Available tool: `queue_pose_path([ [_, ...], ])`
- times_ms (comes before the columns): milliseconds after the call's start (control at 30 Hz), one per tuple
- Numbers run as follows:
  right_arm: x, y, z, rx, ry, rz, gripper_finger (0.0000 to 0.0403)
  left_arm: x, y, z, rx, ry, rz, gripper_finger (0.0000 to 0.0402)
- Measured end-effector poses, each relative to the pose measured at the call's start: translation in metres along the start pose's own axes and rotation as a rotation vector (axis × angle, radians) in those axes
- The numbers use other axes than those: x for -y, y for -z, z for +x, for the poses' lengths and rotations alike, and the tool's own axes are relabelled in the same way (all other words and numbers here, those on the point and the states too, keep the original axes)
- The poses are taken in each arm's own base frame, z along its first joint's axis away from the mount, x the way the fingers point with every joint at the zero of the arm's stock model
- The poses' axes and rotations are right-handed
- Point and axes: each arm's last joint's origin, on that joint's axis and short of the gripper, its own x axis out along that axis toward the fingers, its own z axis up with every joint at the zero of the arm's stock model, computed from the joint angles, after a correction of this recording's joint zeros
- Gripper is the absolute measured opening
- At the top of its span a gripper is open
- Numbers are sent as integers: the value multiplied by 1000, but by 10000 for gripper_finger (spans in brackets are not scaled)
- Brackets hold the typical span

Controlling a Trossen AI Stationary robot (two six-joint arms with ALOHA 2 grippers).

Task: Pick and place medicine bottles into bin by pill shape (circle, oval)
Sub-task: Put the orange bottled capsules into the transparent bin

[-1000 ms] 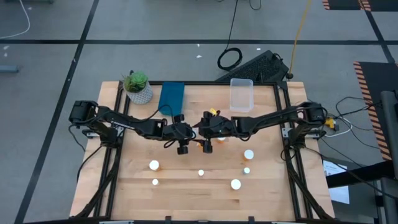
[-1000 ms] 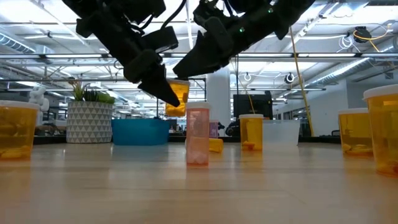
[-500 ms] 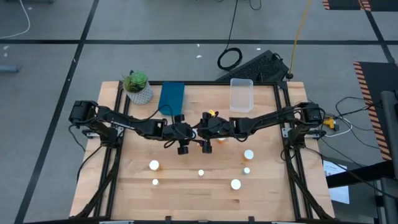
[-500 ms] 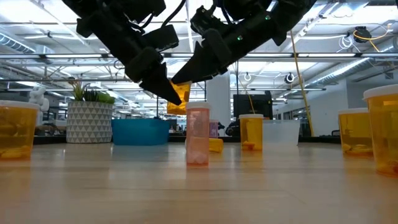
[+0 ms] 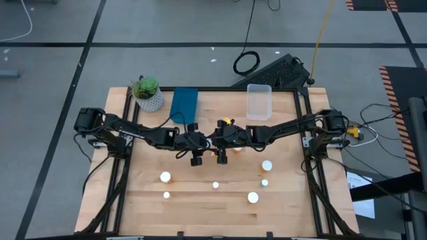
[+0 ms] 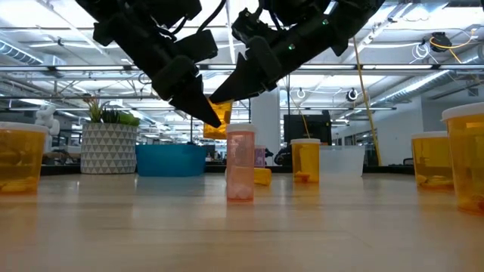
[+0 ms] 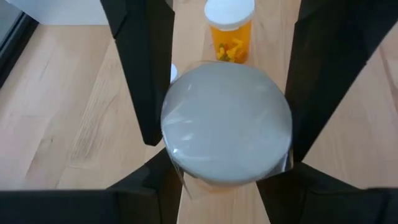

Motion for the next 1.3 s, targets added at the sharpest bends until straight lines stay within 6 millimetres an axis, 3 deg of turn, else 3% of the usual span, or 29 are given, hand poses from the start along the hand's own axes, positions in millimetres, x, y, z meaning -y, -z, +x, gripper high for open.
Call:
queue_pose_path([
  [100, 0, 0, 0, -1, -2, 0, 218, 2, 0, -1, -1, -11, -5, 198],
  [433, 2, -3, -12, -39, -4, 3, 214, 7, 3, -3, -17, -103, -32, 330],
  [700, 18, -10, -37, -86, 21, 6, 214, 6, 8, -3, -65, -110, -83, 342],
  [967, 66, -8, -75, -182, 124, 23, 214, 6, 10, -3, -86, -115, -169, 308],
  [1300, 158, 8, -130, -202, 374, 124, 214, 7, 8, -3, -66, -110, -192, 275],
])
